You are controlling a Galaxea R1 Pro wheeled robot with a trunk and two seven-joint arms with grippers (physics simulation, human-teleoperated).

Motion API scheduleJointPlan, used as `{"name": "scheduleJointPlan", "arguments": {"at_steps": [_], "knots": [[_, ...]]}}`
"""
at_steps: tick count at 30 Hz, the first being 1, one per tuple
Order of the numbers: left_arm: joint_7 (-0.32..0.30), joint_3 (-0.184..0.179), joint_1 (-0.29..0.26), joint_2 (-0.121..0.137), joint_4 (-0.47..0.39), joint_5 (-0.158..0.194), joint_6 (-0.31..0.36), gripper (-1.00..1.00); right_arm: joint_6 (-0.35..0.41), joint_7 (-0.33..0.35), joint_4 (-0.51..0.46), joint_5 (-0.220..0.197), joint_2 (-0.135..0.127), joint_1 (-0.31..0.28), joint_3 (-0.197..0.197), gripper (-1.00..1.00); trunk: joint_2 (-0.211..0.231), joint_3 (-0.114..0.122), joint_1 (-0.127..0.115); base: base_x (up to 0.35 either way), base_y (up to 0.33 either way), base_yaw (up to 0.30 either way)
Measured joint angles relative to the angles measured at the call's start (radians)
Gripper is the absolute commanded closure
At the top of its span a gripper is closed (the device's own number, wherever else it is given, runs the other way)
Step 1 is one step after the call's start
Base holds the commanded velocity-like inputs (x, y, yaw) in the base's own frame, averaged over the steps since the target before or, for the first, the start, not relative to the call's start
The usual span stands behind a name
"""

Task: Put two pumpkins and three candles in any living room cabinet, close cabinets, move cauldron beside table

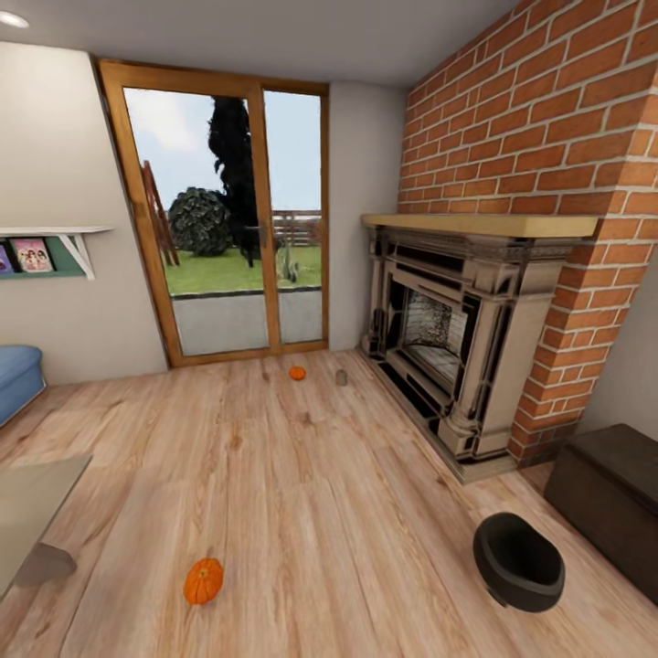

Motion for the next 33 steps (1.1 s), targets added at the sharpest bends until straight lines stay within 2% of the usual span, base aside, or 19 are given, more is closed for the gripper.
{"name": "scheduleJointPlan", "arguments": {"at_steps": [12,33], "knots": [[-0.001,0.001,0.000,-0.001,0.000,0.000,0.000,-1.00,0.000,0.000,0.001,0.000,0.000,0.000,0.001,-1.00,0.000,0.000,0.000,0.321,0.000,-0.048],[-0.001,0.001,0.000,-0.001,0.000,0.000,0.000,-1.00,0.000,0.000,0.001,0.000,0.000,0.000,0.002,-1.00,0.000,0.000,0.000,0.317,0.000,-0.255]]}}
